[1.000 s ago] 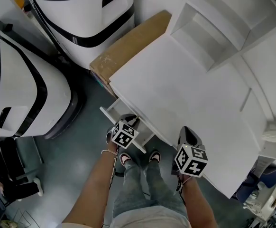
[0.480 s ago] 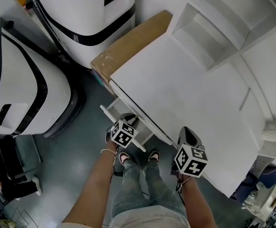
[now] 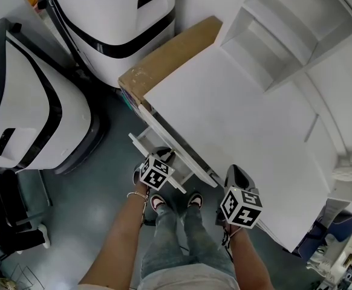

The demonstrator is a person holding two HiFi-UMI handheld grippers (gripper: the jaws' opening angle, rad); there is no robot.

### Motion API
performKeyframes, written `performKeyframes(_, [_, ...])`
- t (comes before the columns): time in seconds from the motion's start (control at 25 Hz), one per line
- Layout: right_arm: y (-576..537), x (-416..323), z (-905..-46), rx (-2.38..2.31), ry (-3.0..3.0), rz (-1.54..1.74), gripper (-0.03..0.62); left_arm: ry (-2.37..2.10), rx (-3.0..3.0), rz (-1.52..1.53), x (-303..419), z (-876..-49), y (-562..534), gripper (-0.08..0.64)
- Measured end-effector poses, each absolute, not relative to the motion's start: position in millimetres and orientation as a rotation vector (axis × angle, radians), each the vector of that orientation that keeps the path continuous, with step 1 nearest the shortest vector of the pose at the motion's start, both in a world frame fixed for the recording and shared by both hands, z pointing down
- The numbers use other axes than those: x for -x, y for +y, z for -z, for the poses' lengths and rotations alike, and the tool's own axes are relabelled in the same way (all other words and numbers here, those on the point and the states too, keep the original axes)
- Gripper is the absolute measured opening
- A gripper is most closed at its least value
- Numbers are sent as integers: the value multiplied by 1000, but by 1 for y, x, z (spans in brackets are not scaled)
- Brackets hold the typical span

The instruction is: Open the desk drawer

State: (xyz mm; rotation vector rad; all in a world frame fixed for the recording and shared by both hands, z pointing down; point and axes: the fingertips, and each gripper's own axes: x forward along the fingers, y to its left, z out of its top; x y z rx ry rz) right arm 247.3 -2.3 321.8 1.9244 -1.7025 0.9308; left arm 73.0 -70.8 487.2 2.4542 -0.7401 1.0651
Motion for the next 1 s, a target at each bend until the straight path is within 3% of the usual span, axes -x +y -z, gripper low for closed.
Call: performKeyframes(1.0, [12, -218, -321, -1895, -1719, -918, 6, -734, -2458, -1045, -47, -487, -50, 86])
